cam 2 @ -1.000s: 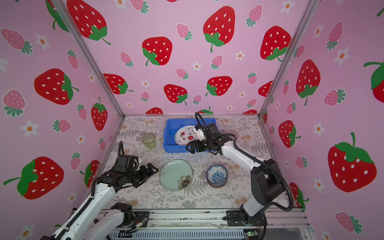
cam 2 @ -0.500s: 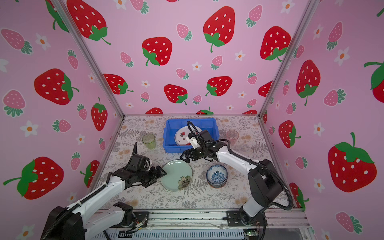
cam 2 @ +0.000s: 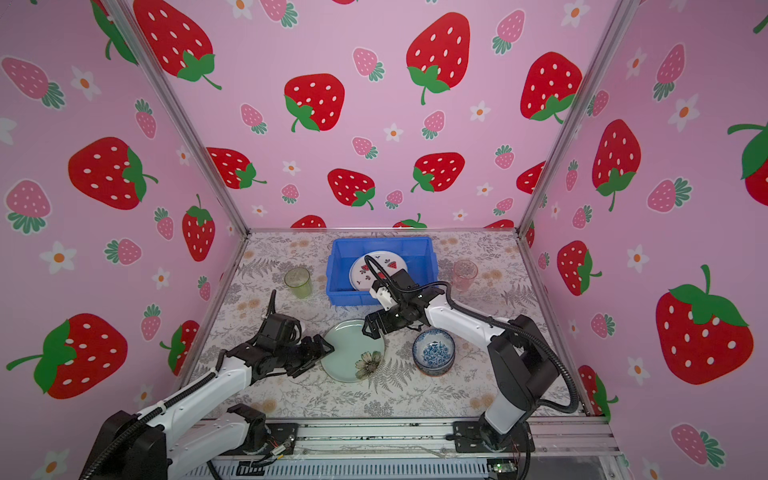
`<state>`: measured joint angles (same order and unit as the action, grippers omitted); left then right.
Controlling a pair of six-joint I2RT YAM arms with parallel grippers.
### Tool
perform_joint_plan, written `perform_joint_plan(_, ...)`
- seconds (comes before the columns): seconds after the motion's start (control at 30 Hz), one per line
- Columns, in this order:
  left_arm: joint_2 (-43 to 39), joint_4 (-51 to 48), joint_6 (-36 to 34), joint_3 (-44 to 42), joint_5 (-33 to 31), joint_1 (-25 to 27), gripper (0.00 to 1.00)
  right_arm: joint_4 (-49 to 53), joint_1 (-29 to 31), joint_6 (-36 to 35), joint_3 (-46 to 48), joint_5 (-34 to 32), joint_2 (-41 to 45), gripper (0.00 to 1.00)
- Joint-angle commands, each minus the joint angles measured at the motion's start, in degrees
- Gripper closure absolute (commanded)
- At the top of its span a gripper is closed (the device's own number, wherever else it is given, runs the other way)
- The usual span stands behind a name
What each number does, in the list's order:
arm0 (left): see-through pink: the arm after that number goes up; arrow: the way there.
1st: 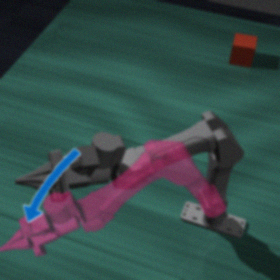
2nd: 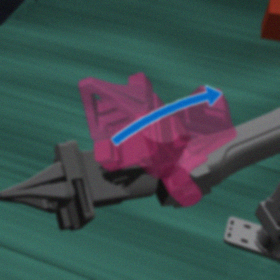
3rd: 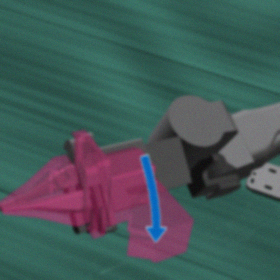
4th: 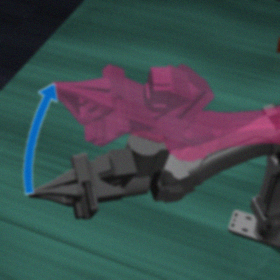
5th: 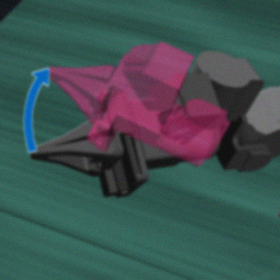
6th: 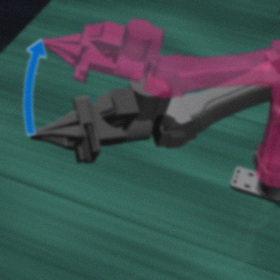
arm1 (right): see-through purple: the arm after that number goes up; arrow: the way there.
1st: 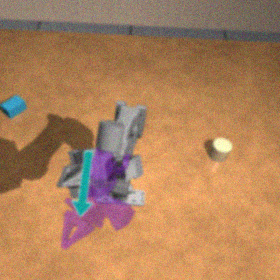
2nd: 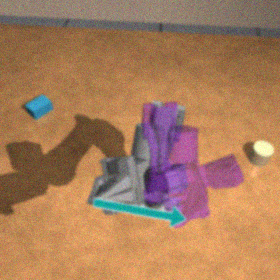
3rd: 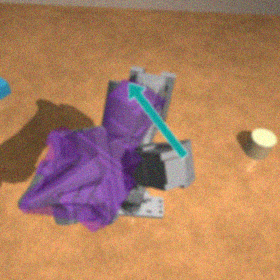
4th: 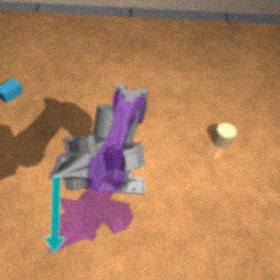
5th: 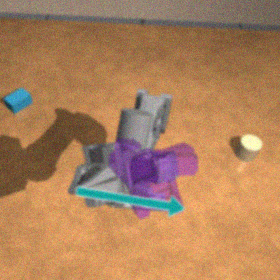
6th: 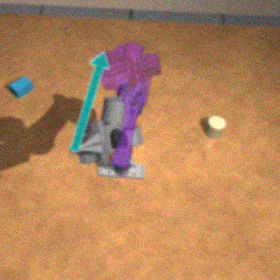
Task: Place the mixed dishes into the plastic bin
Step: 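Move both grippers toward the pale green flower plate on the table, then pinch the green plate rim with both grippers from opposite sides and lift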
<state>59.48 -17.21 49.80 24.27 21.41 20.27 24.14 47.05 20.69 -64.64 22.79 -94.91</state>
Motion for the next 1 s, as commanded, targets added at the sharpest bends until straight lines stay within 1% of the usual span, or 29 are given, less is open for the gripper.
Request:
perform_joint_plan(0.0, -1.2, 2.77, 1.63, -0.88, -0.43, 0.27, 0.14, 1.92, 1.23, -1.18, -1.15, -0.9, -1.3, 0.0)
perform_joint_plan(0.3, -2.03, 6.47, 3.76, -2.54, 1.16, 0.3, 0.16, -0.66, 3.12, 0.13, -0.74, 0.94, -5.62, 0.0)
perform_joint_plan(0.43, -2.0, 6.98, 3.9, -2.98, 1.18, 0.29, 0.16, -1.01, 3.51, 0.32, -0.99, 0.72, -6.89, 0.0)
perform_joint_plan(0.97, 1.44, 12.84, 5.46, -5.0, 2.58, 0.25, 0.18, -2.72, 5.43, 1.11, -1.7, 2.95, -8.64, 0.0)
